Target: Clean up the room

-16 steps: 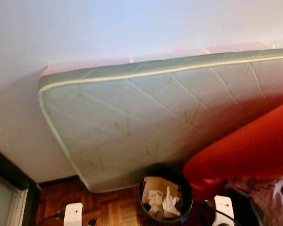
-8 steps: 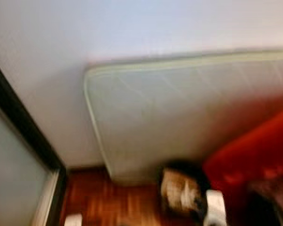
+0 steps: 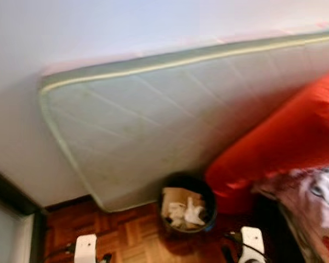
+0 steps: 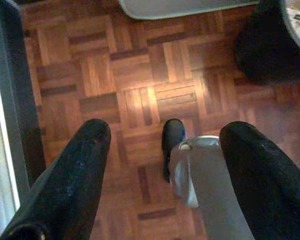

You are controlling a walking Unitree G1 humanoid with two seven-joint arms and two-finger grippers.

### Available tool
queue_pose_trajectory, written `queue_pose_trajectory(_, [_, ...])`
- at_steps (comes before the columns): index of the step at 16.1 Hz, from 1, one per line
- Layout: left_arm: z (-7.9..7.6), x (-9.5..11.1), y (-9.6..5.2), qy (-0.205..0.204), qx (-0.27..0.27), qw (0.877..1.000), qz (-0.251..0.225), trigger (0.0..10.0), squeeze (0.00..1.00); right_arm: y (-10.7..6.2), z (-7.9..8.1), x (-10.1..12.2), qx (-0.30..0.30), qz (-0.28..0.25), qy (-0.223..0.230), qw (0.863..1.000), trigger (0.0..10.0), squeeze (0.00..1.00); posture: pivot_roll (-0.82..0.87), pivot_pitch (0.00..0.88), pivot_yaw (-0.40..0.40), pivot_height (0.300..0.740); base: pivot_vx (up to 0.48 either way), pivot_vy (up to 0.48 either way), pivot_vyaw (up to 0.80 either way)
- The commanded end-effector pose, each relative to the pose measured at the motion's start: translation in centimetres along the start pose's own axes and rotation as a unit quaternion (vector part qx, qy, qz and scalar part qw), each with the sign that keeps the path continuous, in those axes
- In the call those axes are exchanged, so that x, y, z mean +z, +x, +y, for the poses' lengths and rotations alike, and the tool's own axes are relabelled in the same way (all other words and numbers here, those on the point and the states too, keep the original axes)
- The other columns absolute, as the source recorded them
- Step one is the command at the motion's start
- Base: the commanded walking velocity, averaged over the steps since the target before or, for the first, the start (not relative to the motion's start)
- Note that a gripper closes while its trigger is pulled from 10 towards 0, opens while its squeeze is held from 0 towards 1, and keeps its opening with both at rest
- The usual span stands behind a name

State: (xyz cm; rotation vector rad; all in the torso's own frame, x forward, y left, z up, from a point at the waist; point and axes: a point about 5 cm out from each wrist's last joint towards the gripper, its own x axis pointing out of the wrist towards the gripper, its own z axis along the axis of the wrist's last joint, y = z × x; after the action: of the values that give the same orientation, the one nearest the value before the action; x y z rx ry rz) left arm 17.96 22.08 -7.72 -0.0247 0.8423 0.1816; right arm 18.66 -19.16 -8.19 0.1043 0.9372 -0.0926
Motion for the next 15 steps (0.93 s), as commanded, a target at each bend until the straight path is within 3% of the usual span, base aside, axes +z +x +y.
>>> queue_pose_trajectory(1, [0.15,-0.53,-0.11,0.028,0.003,0.999,0.015,10.0,0.0,-0.12,-0.38,-0.5,-0.005,0.008,0.001,1.0,10.0,0.0,0.13,0.068,-0.048,0.74,0.0,0.0,-0.76])
queue_pose_trajectory(3, [0.27,-0.63,-0.12,0.031,0.009,0.999,0.019,10.0,0.0,-0.13,-0.44,-0.5,-0.006,0.009,0.001,1.0,10.0,0.0,0.13,0.067,-0.047,0.74,0.0,-0.472,-0.76])
queue_pose_trajectory(15, [0.29,-0.48,-0.06,0.027,0.006,0.999,0.02,10.0,0.0,-0.1,-0.33,-0.46,-0.003,0.01,-0.004,1.0,10.0,0.0,0.13,0.037,-0.045,0.74,0.0,0.0,-0.75])
